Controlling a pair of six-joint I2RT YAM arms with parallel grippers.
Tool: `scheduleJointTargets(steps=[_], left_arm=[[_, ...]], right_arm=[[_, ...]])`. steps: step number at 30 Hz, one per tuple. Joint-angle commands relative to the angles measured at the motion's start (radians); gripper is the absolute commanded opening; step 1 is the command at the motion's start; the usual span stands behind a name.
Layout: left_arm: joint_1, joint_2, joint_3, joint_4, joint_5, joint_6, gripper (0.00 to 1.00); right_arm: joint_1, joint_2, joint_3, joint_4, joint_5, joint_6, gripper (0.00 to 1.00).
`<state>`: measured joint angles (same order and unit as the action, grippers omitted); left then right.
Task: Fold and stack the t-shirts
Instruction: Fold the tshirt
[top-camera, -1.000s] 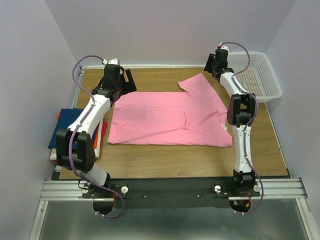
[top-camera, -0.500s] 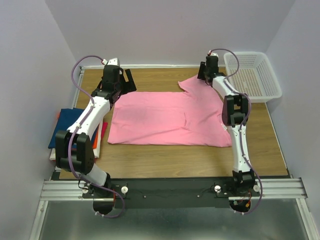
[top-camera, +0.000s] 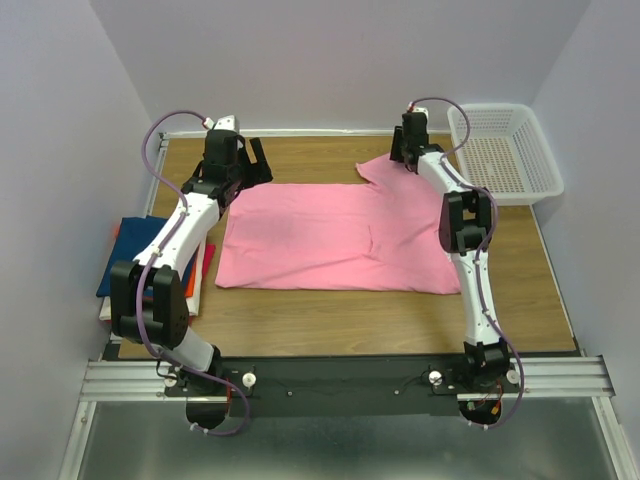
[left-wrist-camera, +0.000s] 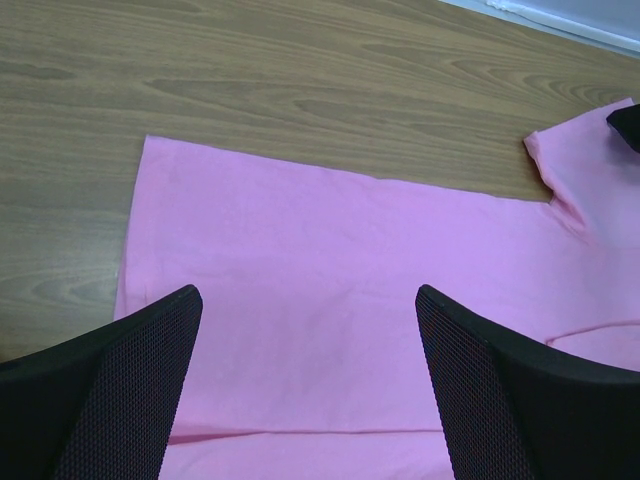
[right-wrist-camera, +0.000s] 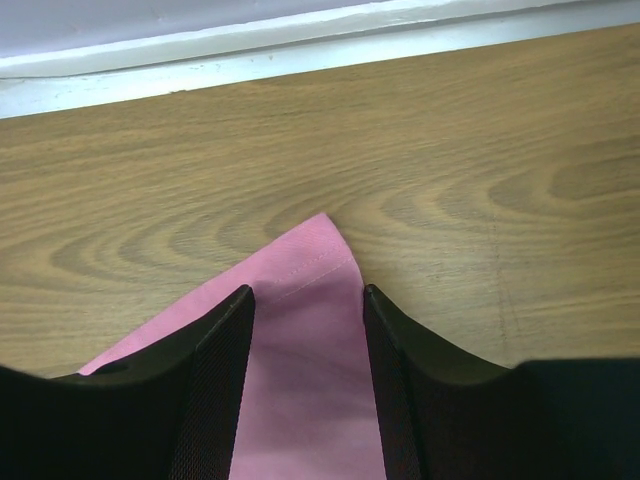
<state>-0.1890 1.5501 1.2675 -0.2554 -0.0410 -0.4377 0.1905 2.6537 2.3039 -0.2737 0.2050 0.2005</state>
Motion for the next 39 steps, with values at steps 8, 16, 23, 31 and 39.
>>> scheduleJointTargets(steps=[8, 16, 23, 31, 39], left_arm=[[0.008, 0.01, 0.003, 0.004, 0.036, 0.008, 0.95], [0.031, 0.073, 0.026, -0.016, 0.056, -0.036, 0.87], [0.085, 0.22, 0.151, -0.064, -0.023, -0.107, 0.7], [0.1, 0.502, 0.41, -0.171, -0.172, -0.157, 0.54], [0.111, 0.68, 0.608, -0.289, -0.224, -0.196, 0.5]], right_arm=[[0.003, 0.009, -0.004, -0.17, -0.01, -0.016, 0.46], [0.004, -0.006, -0.008, -0.17, 0.011, -0.004, 0.2], [0.001, -0.024, 0.038, -0.16, 0.039, 0.023, 0.03], [0.003, -0.122, -0.003, -0.11, 0.013, 0.071, 0.0], [-0.002, -0.176, -0.038, -0.09, -0.026, 0.106, 0.0]])
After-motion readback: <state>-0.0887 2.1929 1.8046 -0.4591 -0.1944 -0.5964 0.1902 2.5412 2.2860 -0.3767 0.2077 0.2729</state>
